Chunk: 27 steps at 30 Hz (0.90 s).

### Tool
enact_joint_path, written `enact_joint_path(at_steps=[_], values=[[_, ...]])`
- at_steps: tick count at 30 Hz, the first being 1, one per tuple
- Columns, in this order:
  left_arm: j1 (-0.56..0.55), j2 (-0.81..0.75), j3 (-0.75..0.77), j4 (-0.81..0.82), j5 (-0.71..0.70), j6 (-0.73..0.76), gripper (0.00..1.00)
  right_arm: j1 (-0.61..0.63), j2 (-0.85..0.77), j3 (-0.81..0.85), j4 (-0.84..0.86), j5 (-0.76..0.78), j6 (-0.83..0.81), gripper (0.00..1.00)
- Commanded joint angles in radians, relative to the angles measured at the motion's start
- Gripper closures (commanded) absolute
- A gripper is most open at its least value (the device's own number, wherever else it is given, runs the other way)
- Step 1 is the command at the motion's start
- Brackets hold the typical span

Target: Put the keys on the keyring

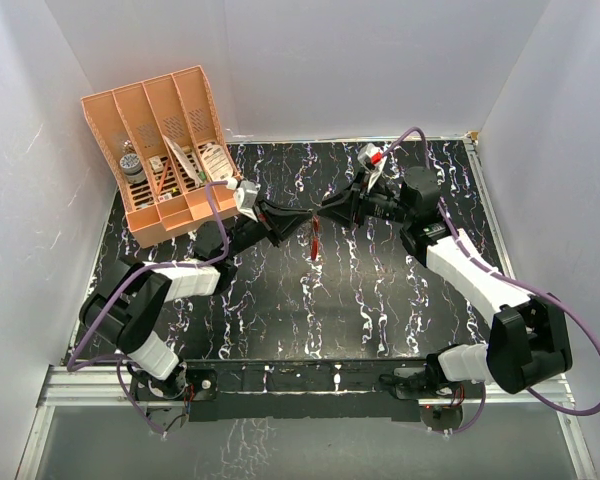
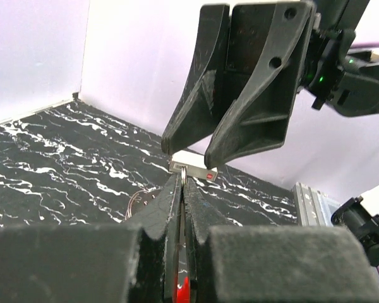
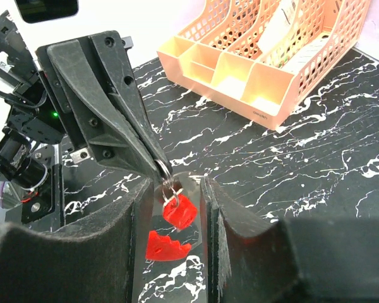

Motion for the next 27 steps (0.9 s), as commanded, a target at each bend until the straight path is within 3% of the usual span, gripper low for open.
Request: enact_joint_path(at_steps=[1,23,27], values=[[-0.003,0.008,0.002,0.254,-0.038,-0.044,1.0,-0.006,-0.036,-0.022,0.087,0.028,0.025,0.67],[-0.002,0.001,0.045,0.309,-0.024,-0.062,1.0,-0.007,0.033,-0.019,0.155,0.026,0.075,0.73],[-0.001,-0.01,0.052,0.309,-0.024,-0.056,1.0,-0.007,0.038,-0.032,0.176,0.08,0.101,0.7]])
